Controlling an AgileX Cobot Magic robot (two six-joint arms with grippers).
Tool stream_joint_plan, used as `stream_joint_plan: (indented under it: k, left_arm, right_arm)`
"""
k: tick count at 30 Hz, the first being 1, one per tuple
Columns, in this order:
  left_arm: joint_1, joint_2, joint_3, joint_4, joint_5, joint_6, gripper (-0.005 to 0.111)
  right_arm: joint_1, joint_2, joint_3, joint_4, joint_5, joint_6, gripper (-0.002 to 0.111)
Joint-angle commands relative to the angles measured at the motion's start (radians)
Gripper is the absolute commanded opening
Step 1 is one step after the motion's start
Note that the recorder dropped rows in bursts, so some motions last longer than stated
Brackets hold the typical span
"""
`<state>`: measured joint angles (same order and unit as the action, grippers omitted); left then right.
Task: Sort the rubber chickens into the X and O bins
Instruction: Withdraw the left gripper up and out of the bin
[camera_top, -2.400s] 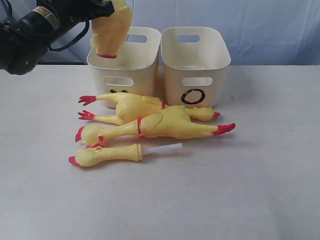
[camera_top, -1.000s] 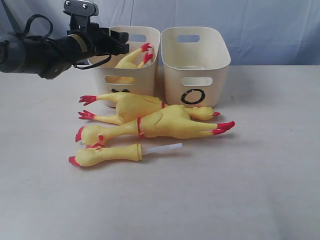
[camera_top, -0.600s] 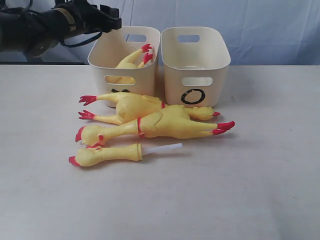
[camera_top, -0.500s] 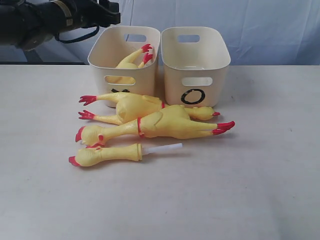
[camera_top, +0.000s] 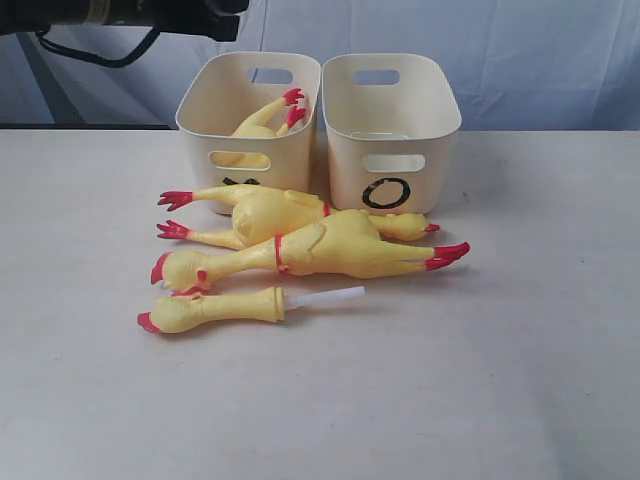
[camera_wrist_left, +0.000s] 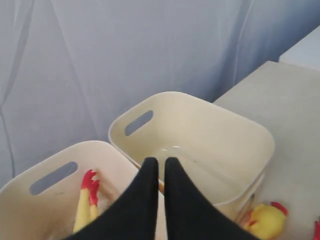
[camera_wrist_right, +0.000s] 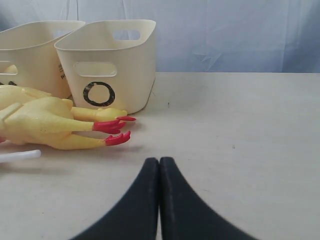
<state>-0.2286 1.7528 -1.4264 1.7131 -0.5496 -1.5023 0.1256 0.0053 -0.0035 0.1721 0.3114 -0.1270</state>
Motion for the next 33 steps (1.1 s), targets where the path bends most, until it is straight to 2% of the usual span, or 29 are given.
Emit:
stream_joint_plan:
  k: [1,16,27,33]
  left_arm:
    - [-0.002,-0.068,0.050,0.031,-0.073,-0.049,0.000]
    - [-0.002,-0.275,0.373,0.031,-0.179,0.006,0.000]
    - [-0.004,-0.469,0.630,0.031,0.006,0.023,0.000]
    - [-0.004,-0.496,0.747,0.031,-0.001,0.145,0.000]
  right_arm:
    - [0.005,-0.005,0.003,0.000,-0.006,-0.004,-0.001]
    - [0.005,-0.005,0.003,0.000,-0.006,-0.004,-0.001]
    - [0.005,-0.005,0.003,0.000,-0.006,-0.004,-0.001]
    - [0.005,-0.005,0.003,0.000,-0.006,-0.004,-0.001]
